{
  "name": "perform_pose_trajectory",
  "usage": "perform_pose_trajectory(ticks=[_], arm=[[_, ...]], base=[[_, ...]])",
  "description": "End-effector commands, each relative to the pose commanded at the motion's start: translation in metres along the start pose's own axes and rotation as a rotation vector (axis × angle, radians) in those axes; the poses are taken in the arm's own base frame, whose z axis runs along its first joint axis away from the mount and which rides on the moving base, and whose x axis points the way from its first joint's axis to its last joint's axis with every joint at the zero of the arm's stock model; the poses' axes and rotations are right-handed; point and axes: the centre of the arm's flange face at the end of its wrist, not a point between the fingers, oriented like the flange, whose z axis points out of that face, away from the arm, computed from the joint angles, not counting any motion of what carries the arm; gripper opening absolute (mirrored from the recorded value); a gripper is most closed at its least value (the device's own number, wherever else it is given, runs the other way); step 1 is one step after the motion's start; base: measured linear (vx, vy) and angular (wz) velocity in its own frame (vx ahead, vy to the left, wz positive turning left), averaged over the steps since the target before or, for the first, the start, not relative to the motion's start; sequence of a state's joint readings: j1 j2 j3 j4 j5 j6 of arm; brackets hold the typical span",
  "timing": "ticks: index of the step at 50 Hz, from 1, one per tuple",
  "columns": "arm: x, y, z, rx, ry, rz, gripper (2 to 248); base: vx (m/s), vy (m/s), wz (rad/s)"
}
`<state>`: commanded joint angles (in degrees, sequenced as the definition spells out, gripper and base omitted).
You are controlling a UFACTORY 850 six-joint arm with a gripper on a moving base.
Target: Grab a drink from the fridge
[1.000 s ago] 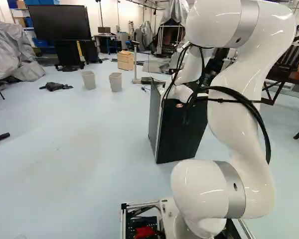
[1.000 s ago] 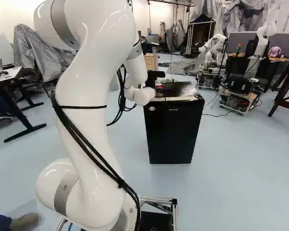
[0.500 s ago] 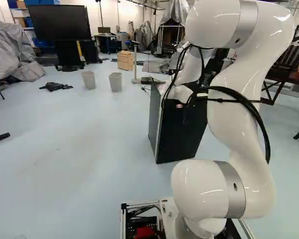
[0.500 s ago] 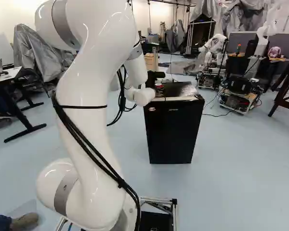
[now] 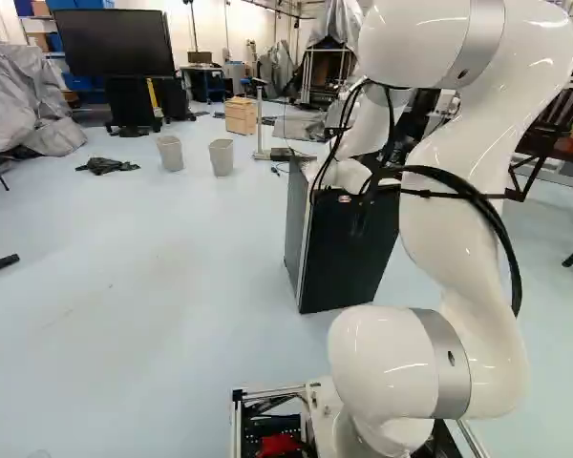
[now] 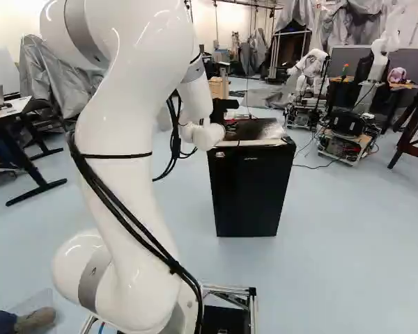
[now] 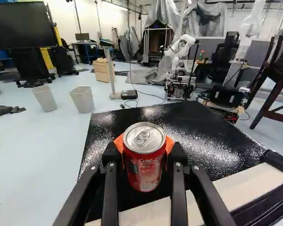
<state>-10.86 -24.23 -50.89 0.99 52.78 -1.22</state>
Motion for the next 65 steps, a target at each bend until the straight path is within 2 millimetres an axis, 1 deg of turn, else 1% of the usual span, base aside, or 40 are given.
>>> perform_pose_trajectory(ticks=[15,27,37,51,65], arm=[[0.015,0.0,-0.004,0.0,0.026,0.0,100],[0.016,0.0,-0.005,0.0,0.028,0.0,100],[0.015,-0.002,-0.009,0.004,0.025,0.0,100],[0.015,-0.007,-0.023,0.013,0.017,-0.001,100],[0.013,-0.014,-0.045,0.028,0.004,-0.003,100]], base=[[0.0,0.0,0.0],[0.0,0.0,0.0],[0.0,0.0,0.0],[0.0,0.0,0.0],[0.0,0.0,0.0]])
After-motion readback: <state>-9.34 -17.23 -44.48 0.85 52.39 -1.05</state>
